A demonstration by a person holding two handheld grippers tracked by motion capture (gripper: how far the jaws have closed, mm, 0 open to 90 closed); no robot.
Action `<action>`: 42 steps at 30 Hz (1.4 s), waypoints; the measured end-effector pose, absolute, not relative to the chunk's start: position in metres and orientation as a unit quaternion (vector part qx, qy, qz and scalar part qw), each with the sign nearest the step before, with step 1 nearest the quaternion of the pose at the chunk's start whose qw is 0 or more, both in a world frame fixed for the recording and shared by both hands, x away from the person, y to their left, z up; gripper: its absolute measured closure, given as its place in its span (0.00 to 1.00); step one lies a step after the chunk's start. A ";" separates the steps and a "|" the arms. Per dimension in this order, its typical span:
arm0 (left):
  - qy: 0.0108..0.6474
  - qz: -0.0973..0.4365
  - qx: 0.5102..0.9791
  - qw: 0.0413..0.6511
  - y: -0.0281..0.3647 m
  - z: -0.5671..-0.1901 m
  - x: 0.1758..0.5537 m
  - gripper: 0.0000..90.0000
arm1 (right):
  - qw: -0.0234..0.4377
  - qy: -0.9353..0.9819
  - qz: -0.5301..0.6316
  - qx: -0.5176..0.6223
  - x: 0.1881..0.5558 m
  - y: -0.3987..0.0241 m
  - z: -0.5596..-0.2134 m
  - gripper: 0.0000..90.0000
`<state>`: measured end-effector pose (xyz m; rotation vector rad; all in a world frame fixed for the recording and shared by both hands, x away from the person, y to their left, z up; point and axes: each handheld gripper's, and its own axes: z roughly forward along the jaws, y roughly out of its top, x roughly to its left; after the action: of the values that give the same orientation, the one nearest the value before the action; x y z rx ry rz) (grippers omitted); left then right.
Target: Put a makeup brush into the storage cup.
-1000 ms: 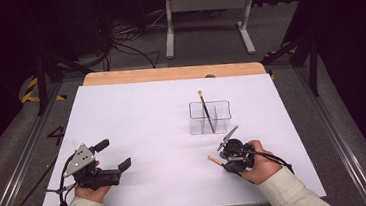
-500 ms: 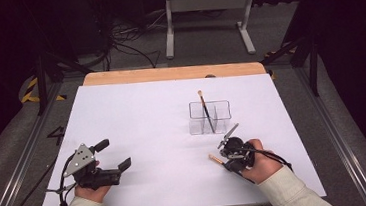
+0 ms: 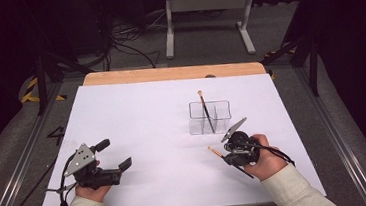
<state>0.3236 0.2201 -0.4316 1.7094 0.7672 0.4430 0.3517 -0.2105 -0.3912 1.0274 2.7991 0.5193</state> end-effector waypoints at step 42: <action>0.325 0.192 0.729 0.571 0.221 -0.431 0.323 0.00 | 0.162 0.845 0.400 0.316 0.338 -0.233 -0.339 0.93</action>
<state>0.3233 0.2207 -0.4312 1.7094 0.7626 0.4493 0.3377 -0.2327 -0.3386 0.9007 2.4119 1.1423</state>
